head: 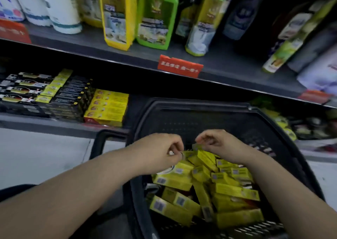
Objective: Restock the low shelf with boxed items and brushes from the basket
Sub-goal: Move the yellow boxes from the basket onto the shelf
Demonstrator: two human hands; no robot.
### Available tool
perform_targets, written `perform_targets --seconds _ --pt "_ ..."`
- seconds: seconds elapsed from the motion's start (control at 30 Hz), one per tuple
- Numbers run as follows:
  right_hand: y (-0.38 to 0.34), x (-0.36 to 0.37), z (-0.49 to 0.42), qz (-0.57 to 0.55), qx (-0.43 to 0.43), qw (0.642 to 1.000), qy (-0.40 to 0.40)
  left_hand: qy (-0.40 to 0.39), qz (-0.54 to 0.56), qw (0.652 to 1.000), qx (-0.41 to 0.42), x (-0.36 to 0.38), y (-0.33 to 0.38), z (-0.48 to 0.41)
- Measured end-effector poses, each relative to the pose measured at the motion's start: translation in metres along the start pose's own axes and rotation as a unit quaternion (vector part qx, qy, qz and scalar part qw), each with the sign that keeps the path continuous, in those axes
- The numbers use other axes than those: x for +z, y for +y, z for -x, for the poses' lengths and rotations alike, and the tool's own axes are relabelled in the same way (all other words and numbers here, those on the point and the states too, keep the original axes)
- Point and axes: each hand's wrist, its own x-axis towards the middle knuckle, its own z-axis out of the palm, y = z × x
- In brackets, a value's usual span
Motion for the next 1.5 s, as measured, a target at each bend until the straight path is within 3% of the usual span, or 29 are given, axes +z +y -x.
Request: perform_targets --seconds 0.13,0.37,0.57,0.73,0.83,0.9,1.0,1.03,1.1,1.17,1.2,1.23,1.37,1.5 --pt "0.087 0.009 0.032 0.081 0.121 0.989 0.009 -0.027 0.020 0.999 -0.010 0.043 0.009 -0.013" --pt "0.139 0.011 0.028 0.213 0.230 0.945 -0.090 -0.069 0.011 0.997 -0.027 0.061 0.004 -0.031" --pt "0.136 -0.004 0.033 0.239 0.241 0.941 -0.005 -0.021 0.041 0.998 -0.034 0.059 0.013 -0.040" --pt "0.062 -0.022 0.042 0.081 0.150 0.974 0.150 -0.021 0.057 0.998 -0.030 0.068 0.022 -0.042" --pt "0.021 -0.005 0.047 -0.109 0.132 0.976 0.136 -0.038 0.156 0.986 -0.042 0.080 0.030 -0.035" --pt "0.006 0.009 0.046 -0.165 0.114 0.971 0.128 0.002 0.251 0.966 -0.069 0.092 0.034 -0.029" --pt "0.012 0.011 0.045 -0.266 0.130 0.952 0.082 0.069 0.387 0.904 -0.170 0.098 0.030 -0.023" --pt "0.025 0.008 0.045 -0.250 0.148 0.955 0.064 0.060 0.420 0.882 -0.205 0.097 0.026 -0.023" --pt "0.063 0.004 0.047 -0.032 0.211 0.977 -0.011 0.034 0.456 0.855 -0.245 0.094 0.018 -0.024" --pt "0.098 0.009 0.052 0.205 0.280 0.927 -0.144 0.030 0.489 0.832 -0.260 0.088 0.014 -0.024" --pt "0.115 0.015 0.055 0.248 0.297 0.900 -0.198 0.030 0.498 0.825 -0.266 0.085 0.014 -0.024" --pt "0.126 0.021 0.056 0.246 0.309 0.891 -0.224 0.028 0.500 0.821 -0.274 0.082 0.013 -0.024" --pt "0.146 0.037 0.054 0.284 0.265 0.903 -0.183 0.030 0.505 0.811 -0.294 0.077 0.007 -0.027" --pt "0.119 0.020 0.051 0.333 0.235 0.895 -0.183 0.047 0.502 0.808 -0.304 0.077 0.003 -0.031"
